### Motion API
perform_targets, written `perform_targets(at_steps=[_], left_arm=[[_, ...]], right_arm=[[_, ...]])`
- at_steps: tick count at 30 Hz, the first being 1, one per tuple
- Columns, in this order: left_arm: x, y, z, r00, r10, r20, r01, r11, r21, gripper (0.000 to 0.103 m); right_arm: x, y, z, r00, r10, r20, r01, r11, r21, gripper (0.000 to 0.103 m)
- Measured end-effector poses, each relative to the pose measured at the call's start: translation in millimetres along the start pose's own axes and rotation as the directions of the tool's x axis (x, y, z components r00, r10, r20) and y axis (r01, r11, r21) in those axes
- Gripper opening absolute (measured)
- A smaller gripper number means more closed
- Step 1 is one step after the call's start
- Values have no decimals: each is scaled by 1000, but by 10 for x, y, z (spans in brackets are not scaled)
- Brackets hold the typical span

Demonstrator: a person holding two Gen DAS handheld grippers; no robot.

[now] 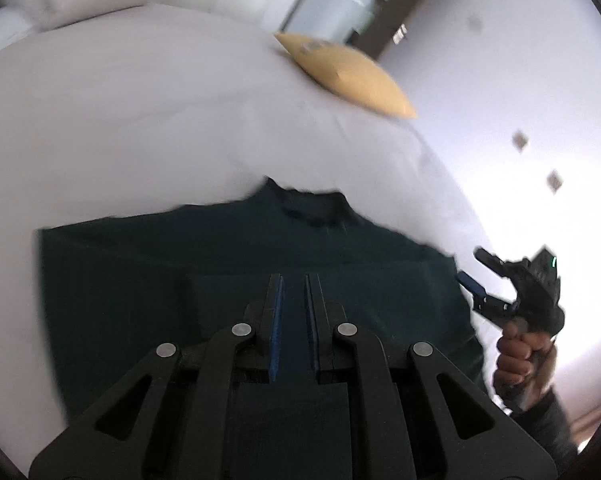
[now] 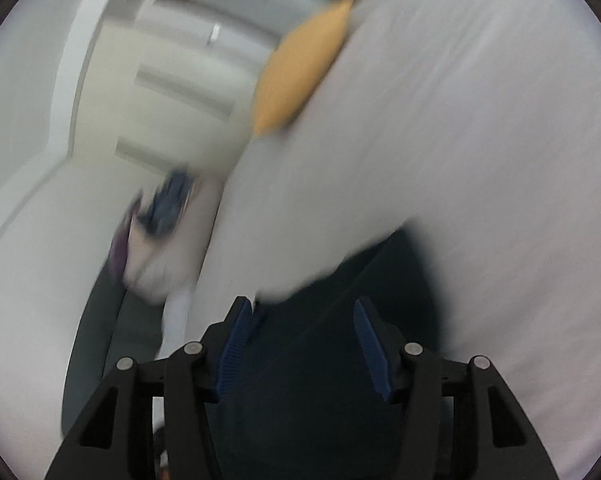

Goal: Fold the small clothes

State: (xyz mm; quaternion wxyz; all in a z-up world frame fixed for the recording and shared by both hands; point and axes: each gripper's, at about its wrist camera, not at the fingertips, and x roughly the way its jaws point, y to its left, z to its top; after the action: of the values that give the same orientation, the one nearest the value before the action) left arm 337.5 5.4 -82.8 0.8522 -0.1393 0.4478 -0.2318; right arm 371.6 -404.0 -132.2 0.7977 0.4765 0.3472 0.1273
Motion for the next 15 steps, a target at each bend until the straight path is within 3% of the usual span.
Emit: perform_targets(at_steps=[3, 4, 5, 6, 8, 9, 11, 13, 15], left_arm=[[458, 90, -189, 988, 44, -145, -46, 999, -16, 10], [463, 134, -265, 991, 23, -131, -26, 999, -23, 10], [404, 188, -322, 996, 2, -89, -4, 1000, -22, 10], [355, 228, -382, 997, -11, -83, 9, 1000, -29, 10], [215, 336, -479, 996, -50, -70, 45, 996, -77, 10], [169, 384, -518, 996, -59, -69, 52, 994, -98, 10], [113, 442, -593, 995, -73, -63, 65, 990, -124, 10], [61, 440, -647, 996, -66, -62, 58, 990, -126, 10], [-76, 415, -765, 997, -50, -66, 42, 992, -119, 10]], right_arm=[[313, -64, -93, 993, -77, -90, 73, 996, -47, 55], [309, -99, -114, 992, -96, -77, 90, 993, -74, 45], [284, -107, -126, 994, -86, -71, 81, 994, -79, 41], [230, -140, -137, 995, -64, -76, 59, 996, -72, 40], [67, -140, -145, 993, -94, -78, 88, 993, -73, 41], [0, -83, -174, 992, -102, -70, 96, 991, -88, 43], [-147, 50, -287, 997, -63, -53, 55, 989, -135, 60], [-134, 128, -410, 994, -74, -78, 60, 985, -163, 71], [-85, -1, -492, 984, -135, -114, 114, 978, -175, 69]])
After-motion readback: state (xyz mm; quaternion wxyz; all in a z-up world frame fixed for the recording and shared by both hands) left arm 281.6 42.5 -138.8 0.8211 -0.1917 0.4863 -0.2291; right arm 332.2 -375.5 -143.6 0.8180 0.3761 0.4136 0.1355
